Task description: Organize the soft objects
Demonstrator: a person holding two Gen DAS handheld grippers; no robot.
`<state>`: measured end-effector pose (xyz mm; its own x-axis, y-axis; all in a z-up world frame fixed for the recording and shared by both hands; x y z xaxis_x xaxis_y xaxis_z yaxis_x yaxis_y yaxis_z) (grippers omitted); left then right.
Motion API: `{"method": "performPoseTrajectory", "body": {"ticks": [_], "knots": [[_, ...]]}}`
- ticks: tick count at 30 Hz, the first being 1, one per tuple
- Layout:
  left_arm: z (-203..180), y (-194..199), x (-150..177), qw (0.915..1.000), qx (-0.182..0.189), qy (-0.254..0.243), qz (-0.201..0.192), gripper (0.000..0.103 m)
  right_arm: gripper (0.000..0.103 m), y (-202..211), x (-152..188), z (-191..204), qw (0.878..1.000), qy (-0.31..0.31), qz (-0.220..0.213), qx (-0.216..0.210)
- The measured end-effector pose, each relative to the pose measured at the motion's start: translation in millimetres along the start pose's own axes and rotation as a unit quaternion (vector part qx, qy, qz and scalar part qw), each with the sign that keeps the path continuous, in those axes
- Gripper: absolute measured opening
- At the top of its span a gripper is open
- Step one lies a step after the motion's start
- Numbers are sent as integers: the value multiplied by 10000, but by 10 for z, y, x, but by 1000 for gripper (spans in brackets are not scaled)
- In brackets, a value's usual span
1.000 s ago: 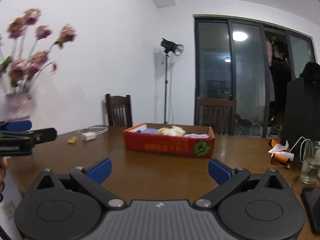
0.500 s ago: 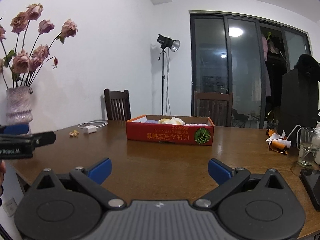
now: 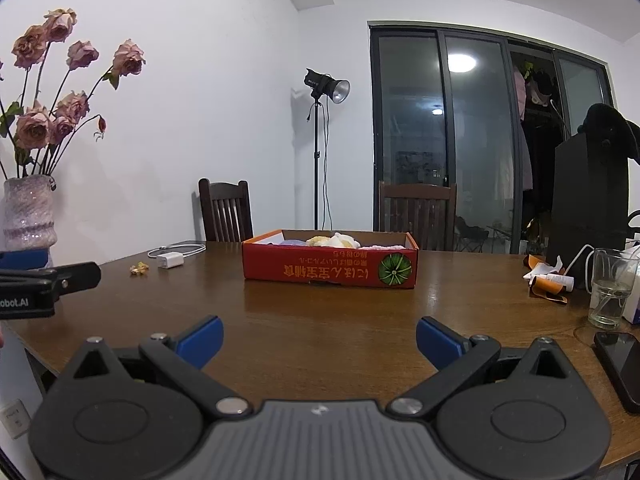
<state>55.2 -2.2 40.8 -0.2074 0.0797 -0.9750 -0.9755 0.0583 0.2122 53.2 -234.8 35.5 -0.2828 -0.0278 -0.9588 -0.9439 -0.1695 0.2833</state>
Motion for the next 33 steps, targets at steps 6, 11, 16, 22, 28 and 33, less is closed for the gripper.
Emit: {"method": "performPoseTrajectory", "body": {"ticks": [6,11,16,22,28,33], "knots": [[10,-18,-8,9999,76,9,83,103,103,-4,-6,6,10000,1,1,-3],[20,-24,-20,9999,84,-11,73,103,103,21,-25,-23,10000,-55,-57,-5],[12,-28,-24,9999,104,-71,57,103,103,16,-20,-36,10000,-59,-43,1],[10,-29,-20,9999,94,-95,31,103,103,18,-29,-15,10000,7,-60,22],[10,-21,-32,9999,101,-86,22,103,103,22,-32,-20,10000,18,-64,20],[3,-16,-30,9999,68,-98,6,103,103,55,-43,-17,9999,12,-109,44]]}}
Point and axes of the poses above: each gripper's, at about its wrist camera, not at the fingertips, and y roughly against the way its jaws point, z to its left, x to its underside, the point moved 3 cm from there along -y, roughly the way its jaws point, and after that the axes turned 5 degrees about z, right-handed, at the moved point
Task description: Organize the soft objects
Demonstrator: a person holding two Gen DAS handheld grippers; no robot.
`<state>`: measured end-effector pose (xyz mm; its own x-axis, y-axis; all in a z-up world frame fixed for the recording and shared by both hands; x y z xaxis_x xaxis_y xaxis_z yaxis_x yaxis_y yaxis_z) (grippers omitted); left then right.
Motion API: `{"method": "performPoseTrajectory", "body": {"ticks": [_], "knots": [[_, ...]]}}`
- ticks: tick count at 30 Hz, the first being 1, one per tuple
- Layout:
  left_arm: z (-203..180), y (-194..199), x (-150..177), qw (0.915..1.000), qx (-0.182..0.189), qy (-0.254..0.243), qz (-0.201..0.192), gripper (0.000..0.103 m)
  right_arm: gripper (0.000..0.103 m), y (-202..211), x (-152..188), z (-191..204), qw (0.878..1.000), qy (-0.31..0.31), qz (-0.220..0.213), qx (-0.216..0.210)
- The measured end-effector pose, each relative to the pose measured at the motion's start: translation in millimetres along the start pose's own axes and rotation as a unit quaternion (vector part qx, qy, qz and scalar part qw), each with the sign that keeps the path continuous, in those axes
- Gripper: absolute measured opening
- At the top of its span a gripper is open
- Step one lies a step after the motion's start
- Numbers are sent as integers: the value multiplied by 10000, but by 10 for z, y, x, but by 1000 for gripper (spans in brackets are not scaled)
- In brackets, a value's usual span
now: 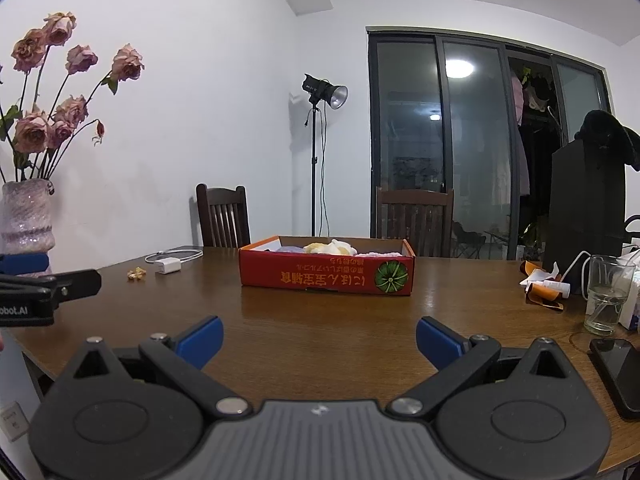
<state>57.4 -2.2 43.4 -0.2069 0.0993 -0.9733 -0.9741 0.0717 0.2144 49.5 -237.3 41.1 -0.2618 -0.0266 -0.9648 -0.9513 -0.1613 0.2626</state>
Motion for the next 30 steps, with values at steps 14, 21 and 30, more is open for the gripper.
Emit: {"method": "performPoseTrajectory", "body": {"ticks": [14,21,30], "knots": [[-31,18,-7,9999,105,44,0,103,103,89,-36,-44,9998,-56,-180,73],[-31,49,-6,9999,80,33,-62,103,103,109,-46,-53,9996,-93,-232,94],[-59,90,14,9997,56,60,-226,103,103,107,-33,-68,9996,-109,-219,133]]}}
Point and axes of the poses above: each gripper's, at about its wrist camera, not at the fingertips, and y roughly against the way its jaws point, z to its left, x to its underside, the point moved 3 cm from there along -y, roughly the way its jaws point, and after that the axes turned 5 degrees about z, right-handed, at the moved point
